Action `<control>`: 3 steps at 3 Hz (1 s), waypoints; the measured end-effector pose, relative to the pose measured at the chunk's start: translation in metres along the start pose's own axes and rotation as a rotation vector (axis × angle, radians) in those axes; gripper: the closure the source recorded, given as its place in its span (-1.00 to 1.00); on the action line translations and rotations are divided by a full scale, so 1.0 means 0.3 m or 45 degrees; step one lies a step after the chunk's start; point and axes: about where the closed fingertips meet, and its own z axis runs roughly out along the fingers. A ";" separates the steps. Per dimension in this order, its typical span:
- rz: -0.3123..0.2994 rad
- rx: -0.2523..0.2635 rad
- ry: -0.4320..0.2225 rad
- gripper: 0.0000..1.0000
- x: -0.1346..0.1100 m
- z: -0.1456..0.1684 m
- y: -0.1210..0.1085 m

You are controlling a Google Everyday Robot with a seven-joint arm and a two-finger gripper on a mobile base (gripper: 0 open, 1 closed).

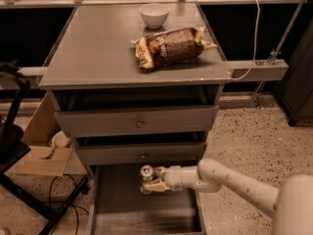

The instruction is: Place green can into bottom drawer

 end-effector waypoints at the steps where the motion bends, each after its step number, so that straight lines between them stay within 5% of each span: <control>1: 0.008 -0.095 0.045 1.00 0.286 0.172 0.034; 2: -0.021 -0.144 0.101 1.00 0.503 0.288 0.055; 3: -0.075 -0.137 0.124 0.94 0.635 0.363 0.063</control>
Offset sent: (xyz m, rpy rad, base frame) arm -0.0515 0.0550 -0.2500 -0.1090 0.0158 0.1761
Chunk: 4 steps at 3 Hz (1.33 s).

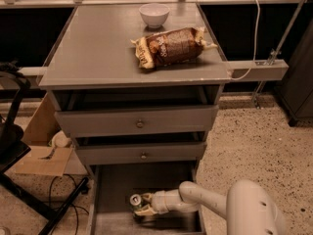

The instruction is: Place green can into bottom drawer

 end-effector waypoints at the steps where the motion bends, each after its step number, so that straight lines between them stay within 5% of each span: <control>1: 0.000 0.000 0.000 0.45 0.000 0.000 0.000; 4: 0.000 0.000 0.000 -1.00 0.000 0.001 0.000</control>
Offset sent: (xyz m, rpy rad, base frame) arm 0.0000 0.0000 0.0000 0.0000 0.0000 0.0000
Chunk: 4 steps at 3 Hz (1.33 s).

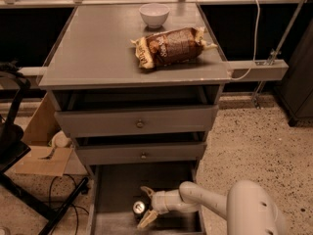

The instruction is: Place green can into bottom drawer

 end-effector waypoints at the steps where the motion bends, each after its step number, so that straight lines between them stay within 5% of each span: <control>1: 0.000 0.000 0.000 -1.00 0.000 0.000 0.000; 2: -0.032 -0.006 0.032 -1.00 -0.093 -0.065 0.006; 4: -0.122 -0.119 0.153 -1.00 -0.444 -0.362 0.086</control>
Offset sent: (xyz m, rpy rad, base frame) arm 0.0154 -0.0371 0.1409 -0.1029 -0.0914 0.0658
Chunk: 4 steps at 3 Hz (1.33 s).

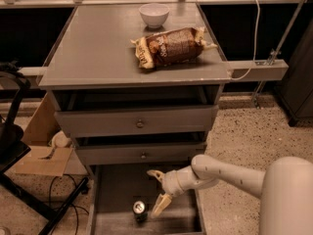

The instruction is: Place green can into bottom drawer

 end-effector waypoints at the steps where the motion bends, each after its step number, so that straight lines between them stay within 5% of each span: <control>1: -0.033 -0.035 0.076 -1.00 -0.103 -0.160 0.040; 2: -0.031 -0.056 0.160 -1.00 -0.182 -0.330 0.117; 4: 0.036 -0.046 0.332 -1.00 -0.280 -0.512 0.323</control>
Offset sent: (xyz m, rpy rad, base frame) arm -0.0370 -0.1107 0.1542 -0.2005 -0.0124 0.0771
